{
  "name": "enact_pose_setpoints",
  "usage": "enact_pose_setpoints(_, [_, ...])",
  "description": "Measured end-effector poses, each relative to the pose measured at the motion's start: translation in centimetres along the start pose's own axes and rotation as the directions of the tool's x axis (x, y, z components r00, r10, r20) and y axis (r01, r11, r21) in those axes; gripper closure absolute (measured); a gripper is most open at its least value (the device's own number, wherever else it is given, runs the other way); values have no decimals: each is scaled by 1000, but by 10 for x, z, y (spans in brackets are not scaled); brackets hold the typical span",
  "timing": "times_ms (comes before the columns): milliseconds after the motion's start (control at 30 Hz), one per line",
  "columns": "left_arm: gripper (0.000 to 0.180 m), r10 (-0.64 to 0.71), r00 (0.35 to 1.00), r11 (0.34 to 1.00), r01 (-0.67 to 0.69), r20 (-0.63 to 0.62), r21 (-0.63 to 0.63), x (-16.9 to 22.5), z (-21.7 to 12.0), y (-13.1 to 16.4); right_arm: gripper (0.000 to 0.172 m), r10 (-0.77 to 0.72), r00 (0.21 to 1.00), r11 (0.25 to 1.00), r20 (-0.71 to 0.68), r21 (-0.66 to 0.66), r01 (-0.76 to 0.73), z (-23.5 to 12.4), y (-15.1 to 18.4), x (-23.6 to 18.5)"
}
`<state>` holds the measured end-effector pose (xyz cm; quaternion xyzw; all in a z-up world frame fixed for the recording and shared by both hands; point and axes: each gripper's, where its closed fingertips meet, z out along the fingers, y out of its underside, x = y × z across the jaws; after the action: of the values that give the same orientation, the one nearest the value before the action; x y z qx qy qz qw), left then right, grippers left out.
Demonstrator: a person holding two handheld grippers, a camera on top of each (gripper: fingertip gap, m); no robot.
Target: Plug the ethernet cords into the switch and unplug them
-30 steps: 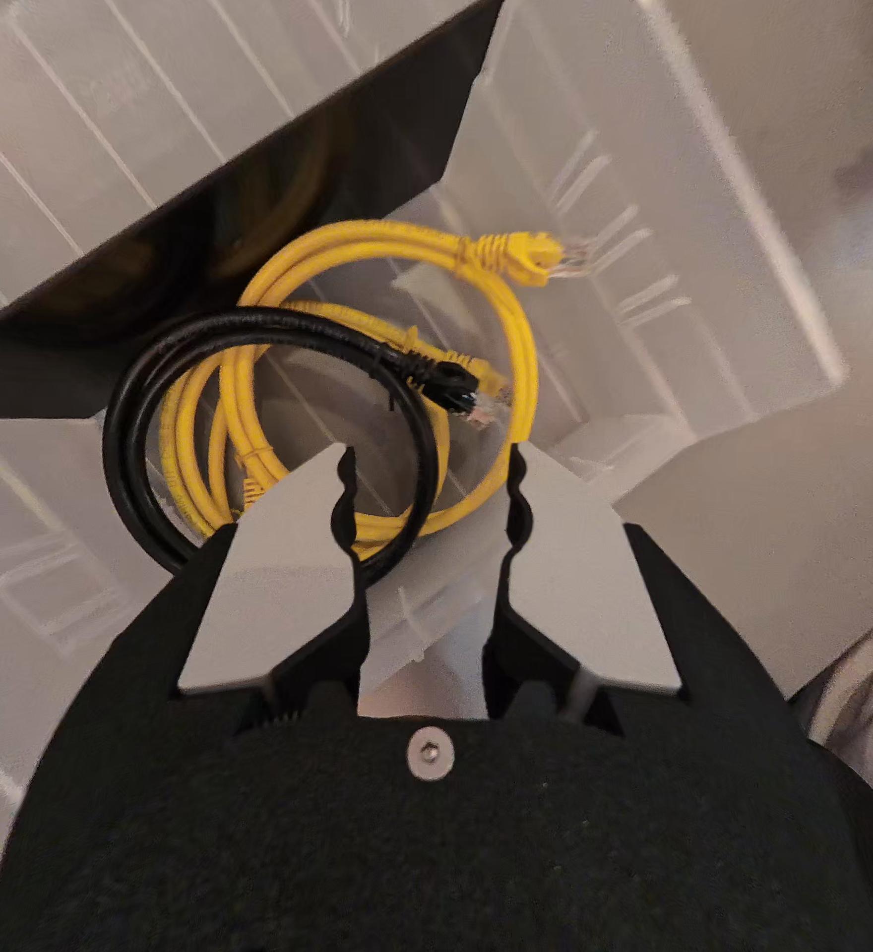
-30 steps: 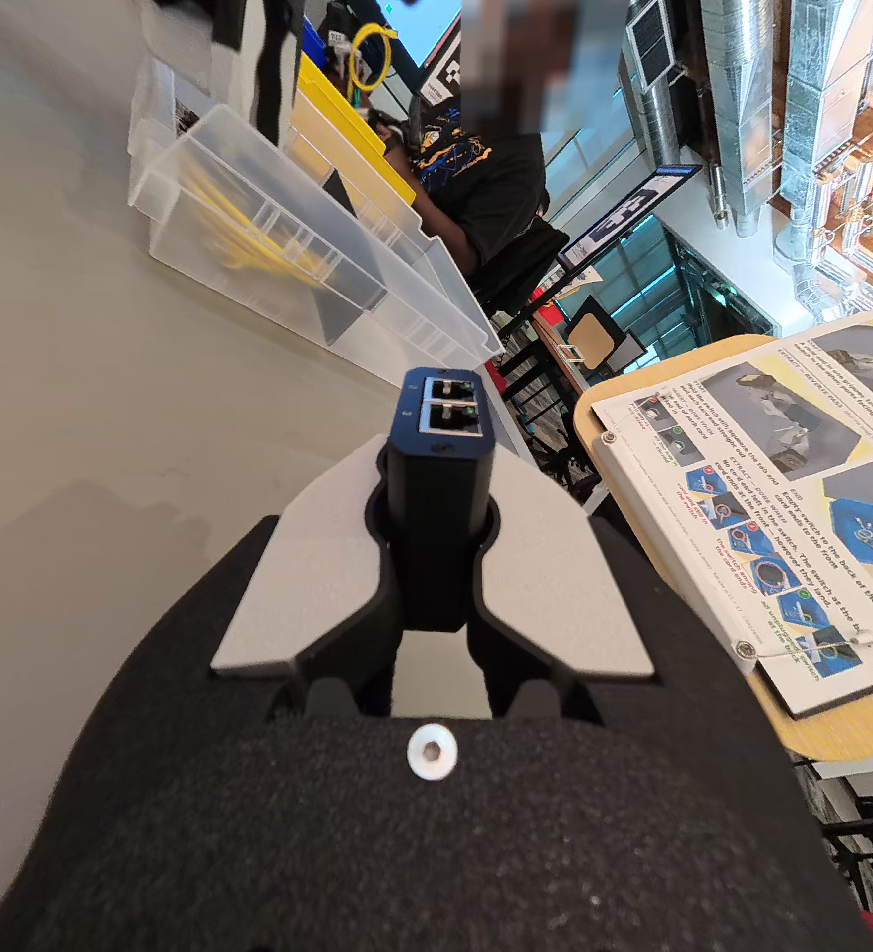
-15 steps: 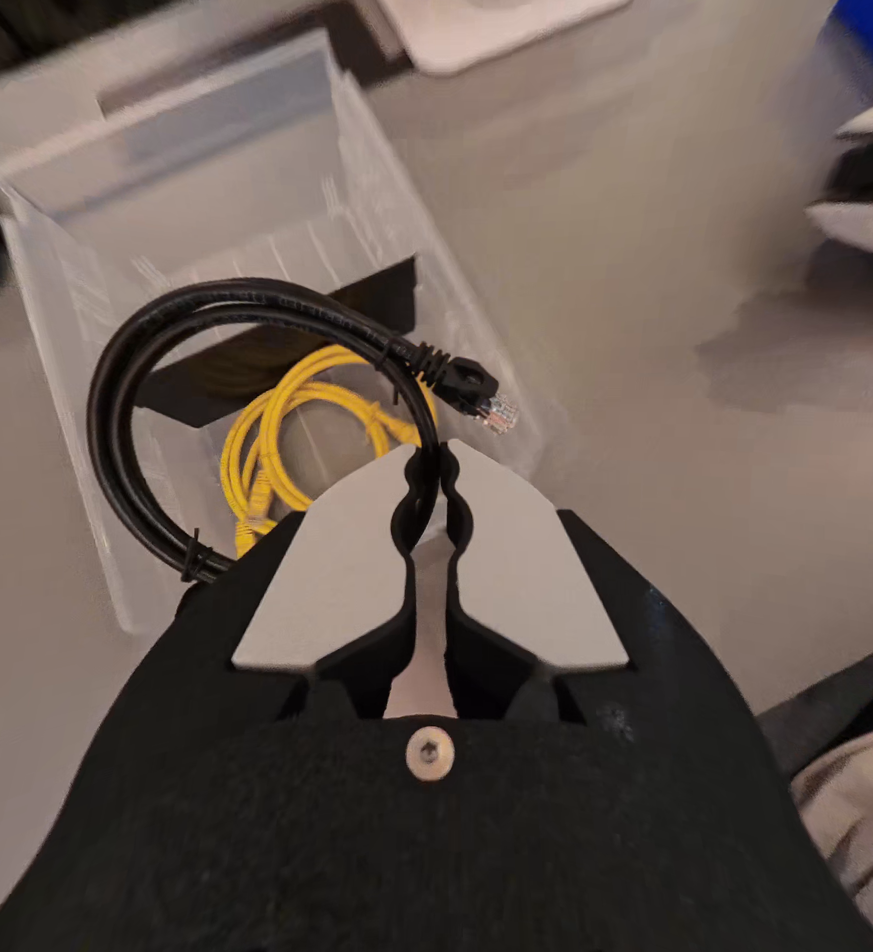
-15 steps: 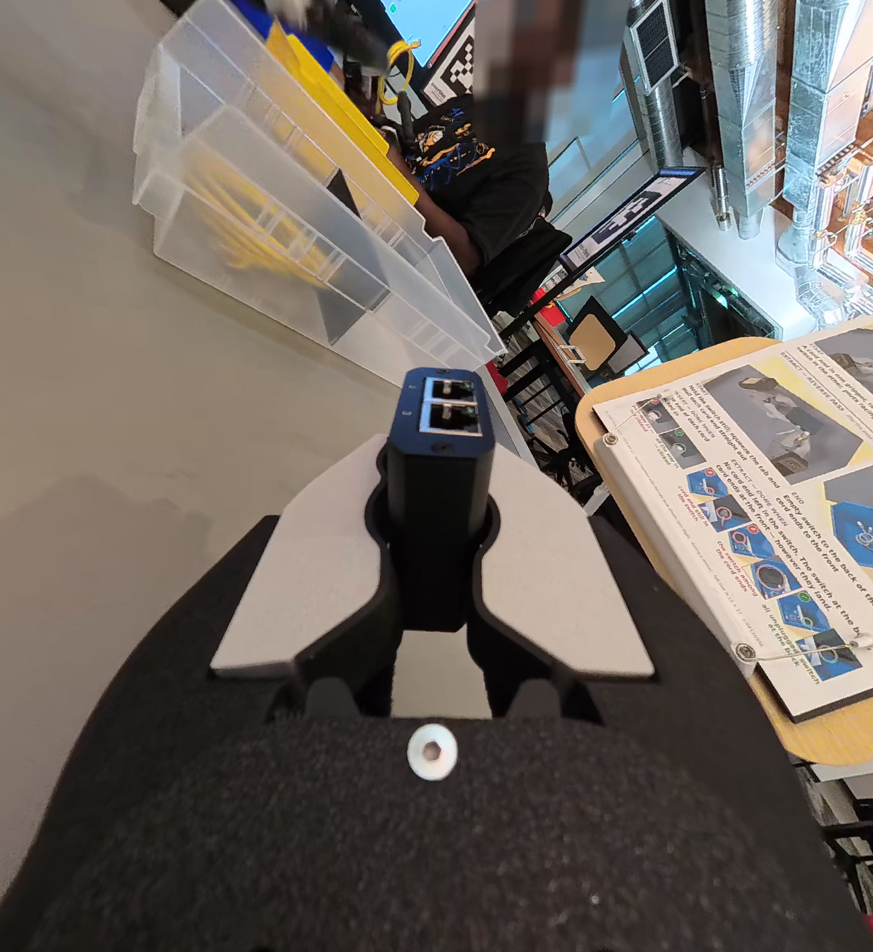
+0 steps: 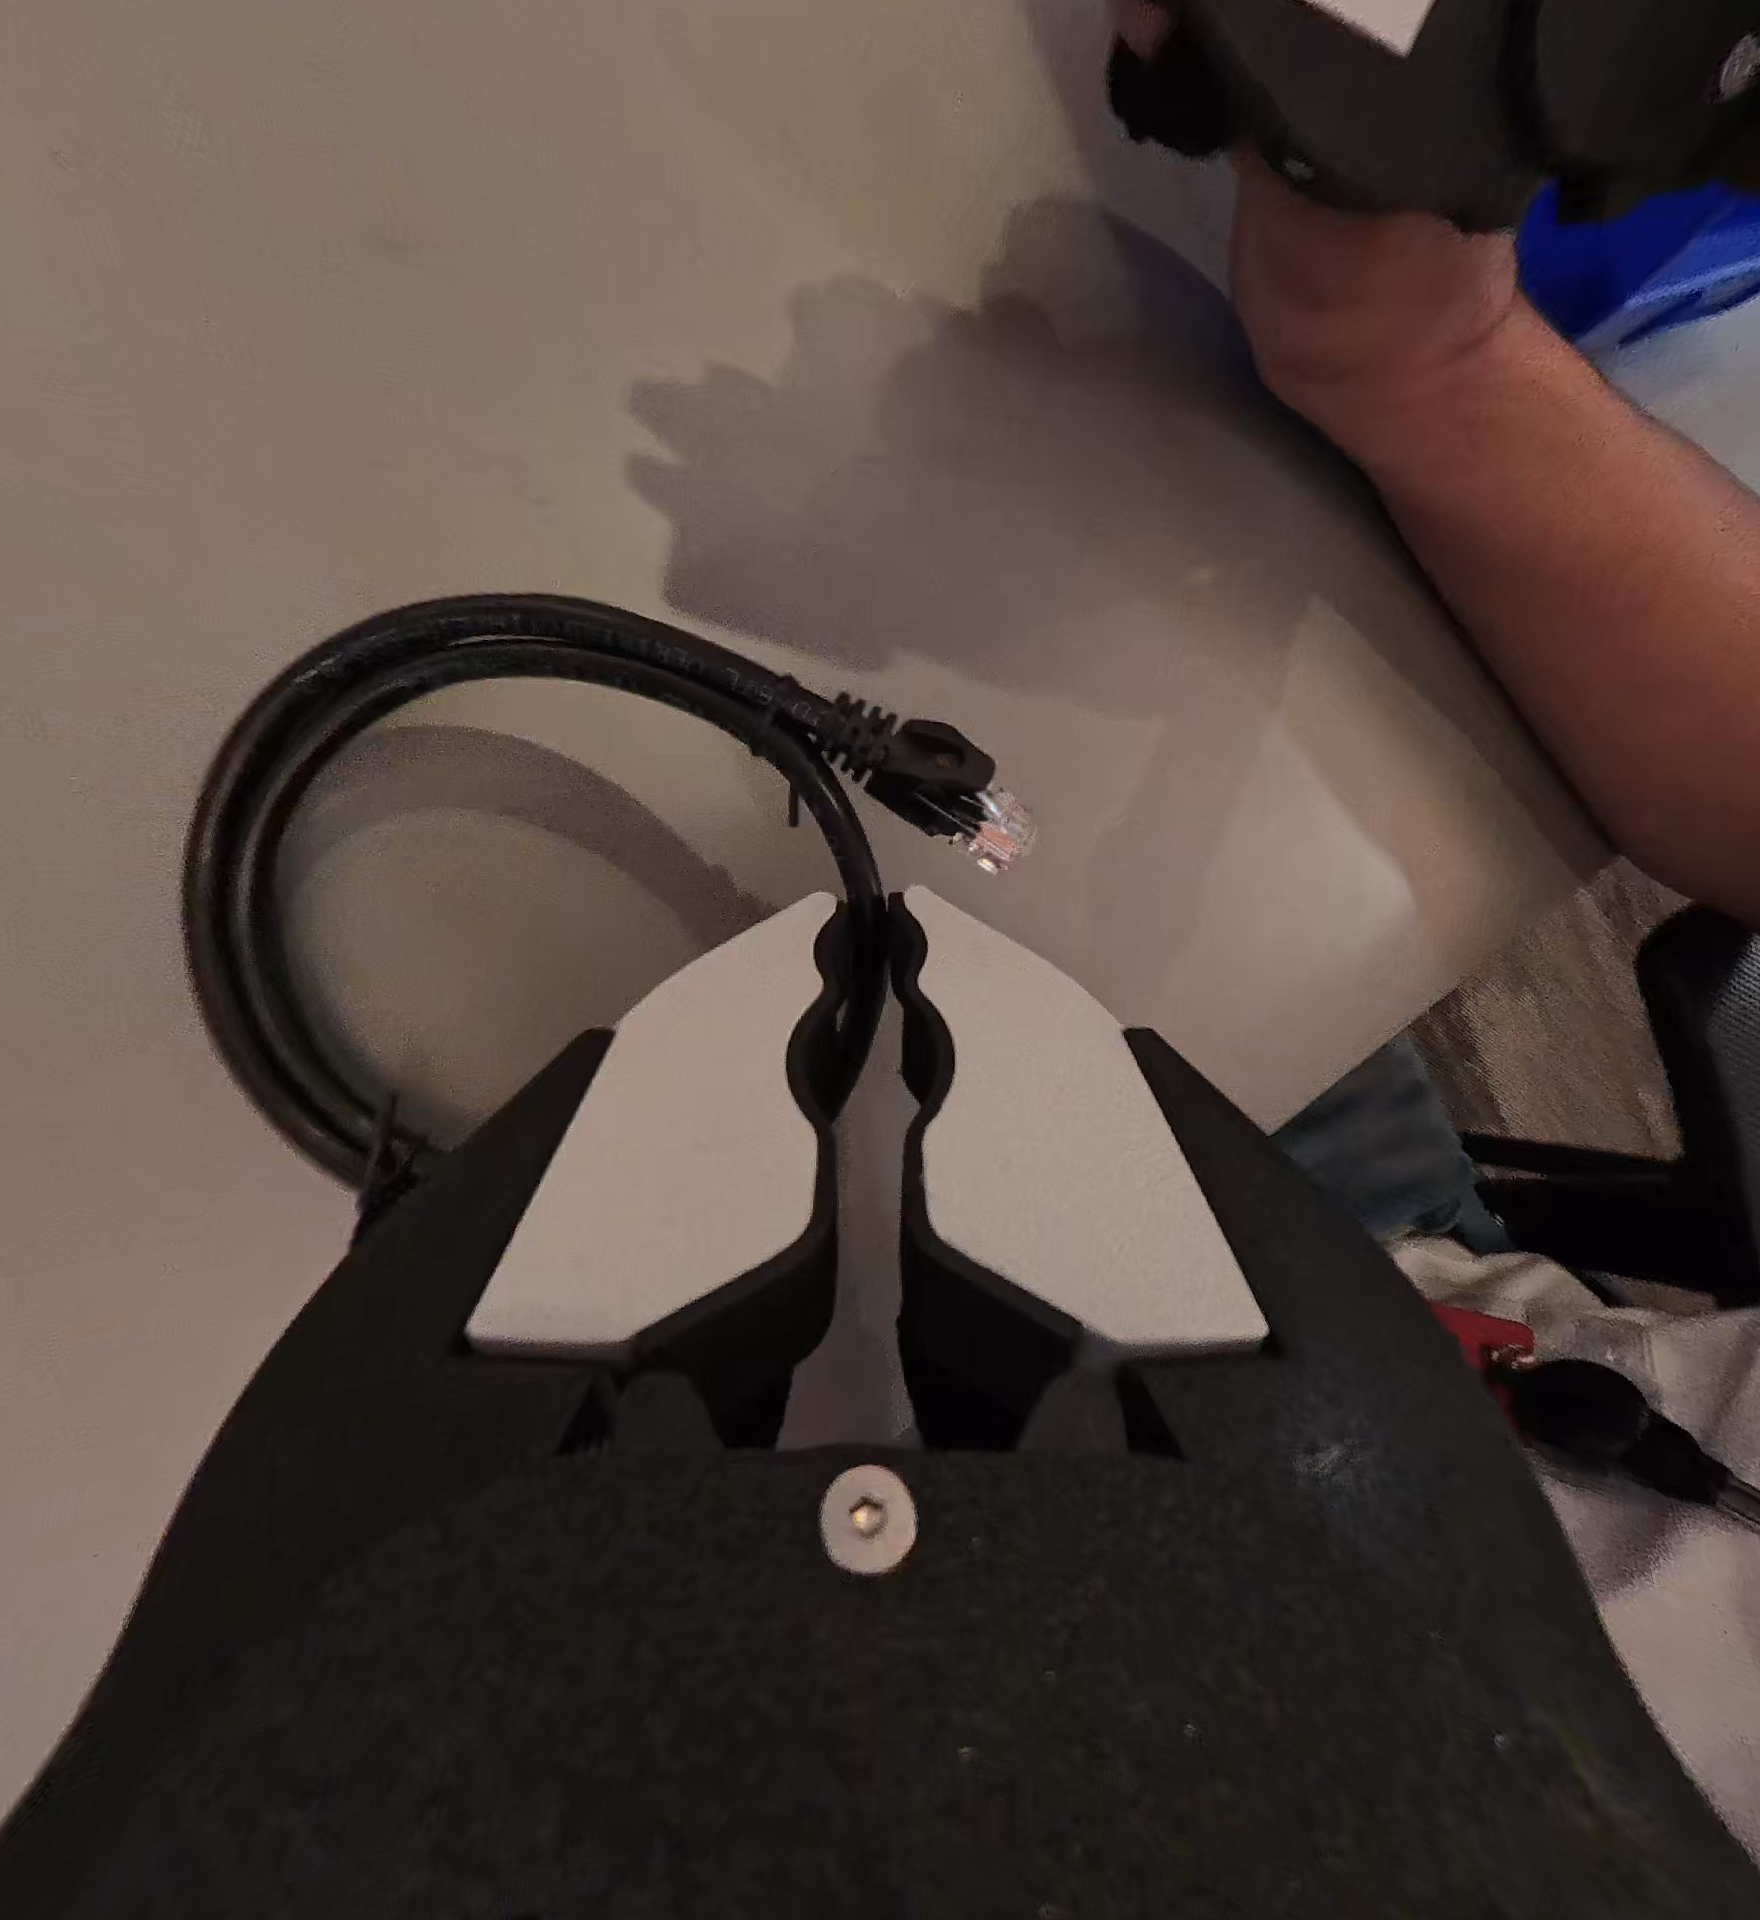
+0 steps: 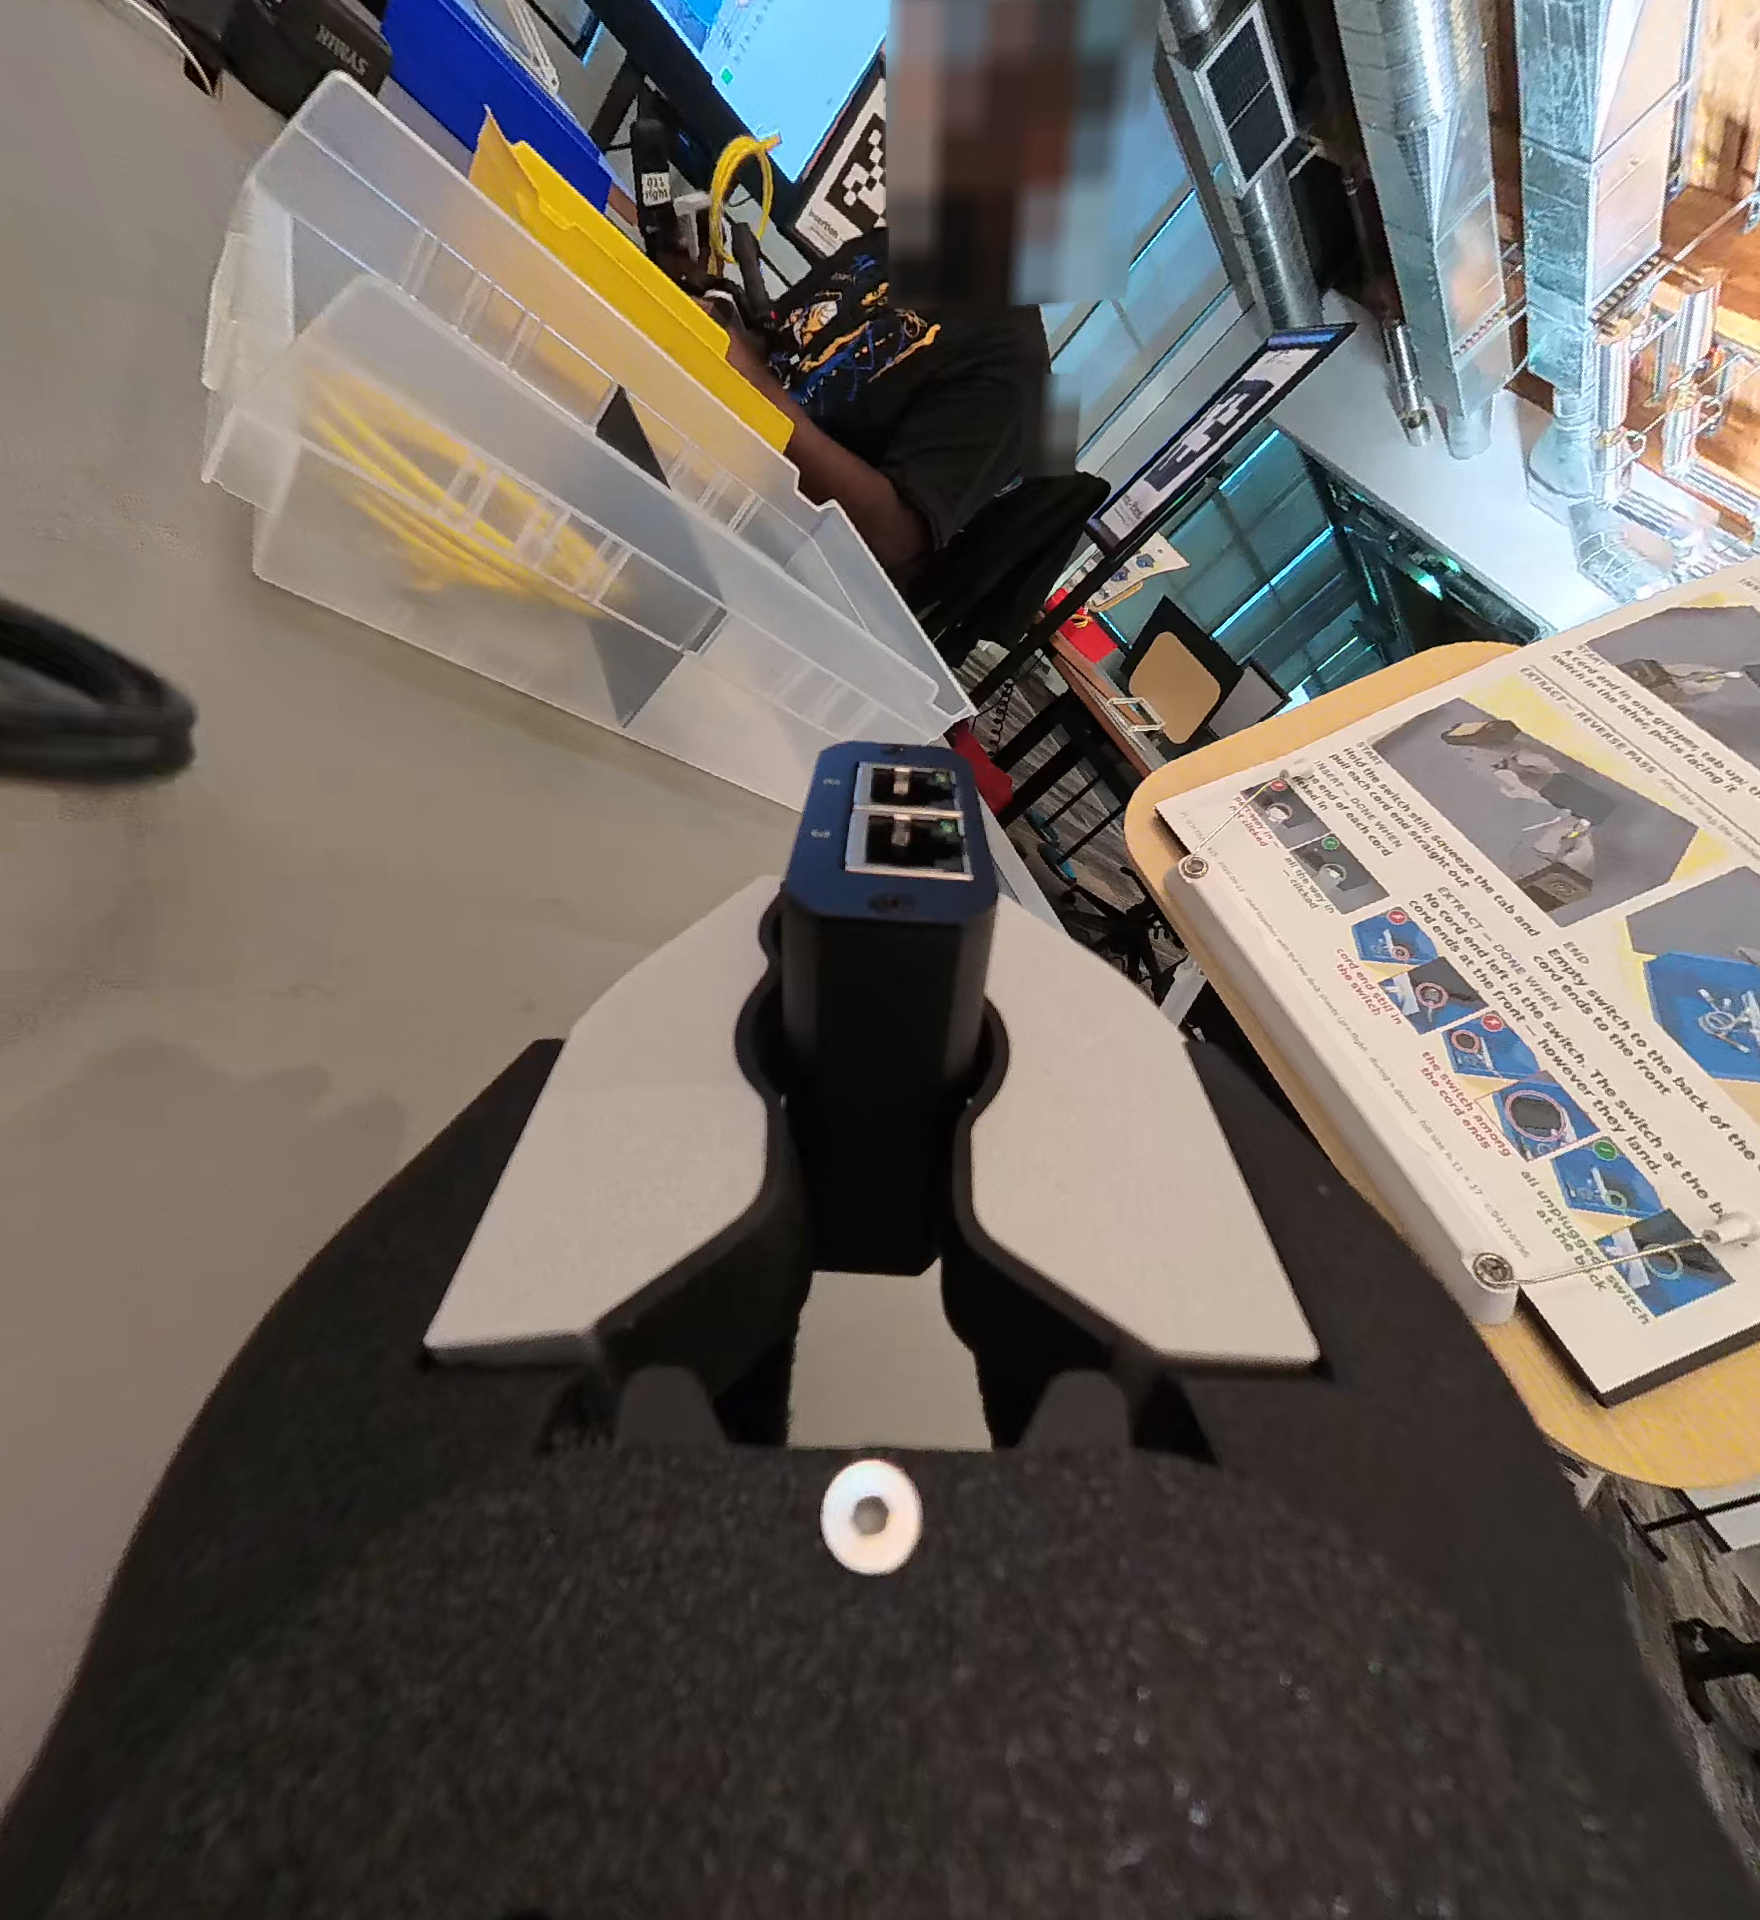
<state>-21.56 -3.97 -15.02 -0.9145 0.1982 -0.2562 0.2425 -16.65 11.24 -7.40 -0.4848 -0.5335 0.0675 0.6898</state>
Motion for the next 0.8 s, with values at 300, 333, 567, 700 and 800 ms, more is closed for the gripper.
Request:
enact_pose_setpoints(300, [146,450,793,867,-499,-412,-14,32,3,-4,146,48,999,999,19,2,-48,1,4,0])
enact_pose_setpoints(333, [146,514,735,836,-545,-442,66,34,-6,-17,146,57,998,998,21,3,-57,1,4,1])
enact_pose_setpoints(567, [135,671,378,462,-886,-638,-39,18,9,-21,146,102,995,995,17,6,-102,0,8,7])
enact_pose_setpoints(700, [129,621,311,391,-919,-719,-60,22,29,-17,146,112,994,994,0,6,-112,-1,9,13])
enact_pose_setpoints(800, [130,579,272,368,-929,-768,-52,24,37,-11,146,74,997,997,-11,-2,-75,-1,9,13])
